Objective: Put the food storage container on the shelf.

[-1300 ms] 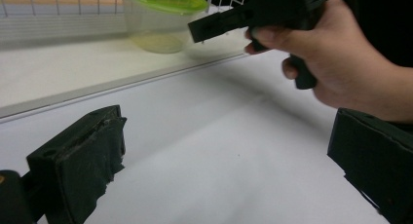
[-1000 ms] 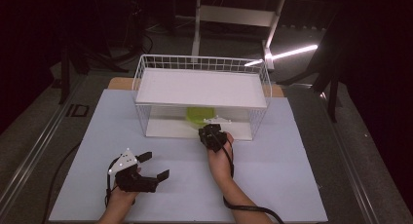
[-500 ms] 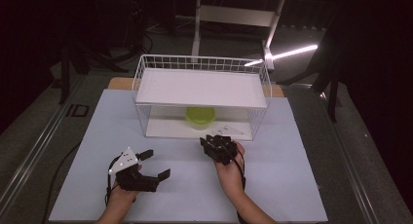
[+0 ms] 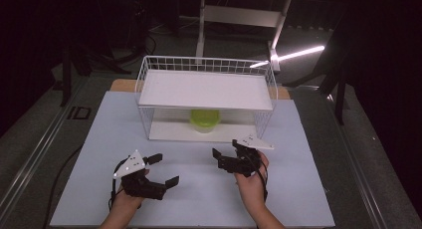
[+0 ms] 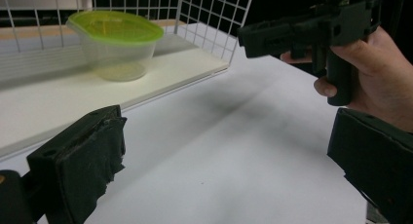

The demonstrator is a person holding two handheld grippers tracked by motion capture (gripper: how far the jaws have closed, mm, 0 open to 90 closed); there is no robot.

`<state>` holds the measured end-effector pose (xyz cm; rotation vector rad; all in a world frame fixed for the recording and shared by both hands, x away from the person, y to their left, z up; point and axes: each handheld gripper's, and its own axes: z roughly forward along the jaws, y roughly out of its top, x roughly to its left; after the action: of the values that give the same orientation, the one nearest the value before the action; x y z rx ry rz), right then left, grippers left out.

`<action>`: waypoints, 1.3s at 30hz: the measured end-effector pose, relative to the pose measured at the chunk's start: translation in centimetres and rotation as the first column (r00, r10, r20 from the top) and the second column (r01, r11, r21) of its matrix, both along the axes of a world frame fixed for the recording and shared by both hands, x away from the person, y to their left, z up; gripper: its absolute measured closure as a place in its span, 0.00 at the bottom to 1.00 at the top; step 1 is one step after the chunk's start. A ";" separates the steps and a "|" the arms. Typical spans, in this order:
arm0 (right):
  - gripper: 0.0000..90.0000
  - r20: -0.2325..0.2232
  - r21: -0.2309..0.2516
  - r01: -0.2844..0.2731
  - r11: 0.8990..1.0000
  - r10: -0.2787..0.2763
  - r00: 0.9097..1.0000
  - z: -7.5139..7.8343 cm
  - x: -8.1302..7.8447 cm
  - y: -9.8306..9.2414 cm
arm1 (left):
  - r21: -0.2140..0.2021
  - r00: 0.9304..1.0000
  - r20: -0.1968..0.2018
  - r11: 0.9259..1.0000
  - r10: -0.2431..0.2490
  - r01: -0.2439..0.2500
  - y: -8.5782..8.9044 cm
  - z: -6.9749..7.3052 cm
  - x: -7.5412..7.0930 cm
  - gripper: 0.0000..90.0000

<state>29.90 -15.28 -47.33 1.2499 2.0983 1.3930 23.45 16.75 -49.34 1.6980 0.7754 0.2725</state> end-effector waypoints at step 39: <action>0.17 0.005 -0.073 -0.119 0.990 0.120 0.993 -1.1 -6.5 -5.8 | 0.043 0.999 -0.029 0.998 0.046 -0.045 5.2 -1.1 -2.6 0.01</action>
<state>23.40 -21.04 -48.40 1.1040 2.2296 1.3546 20.88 21.90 -50.43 1.7294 0.8367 0.2972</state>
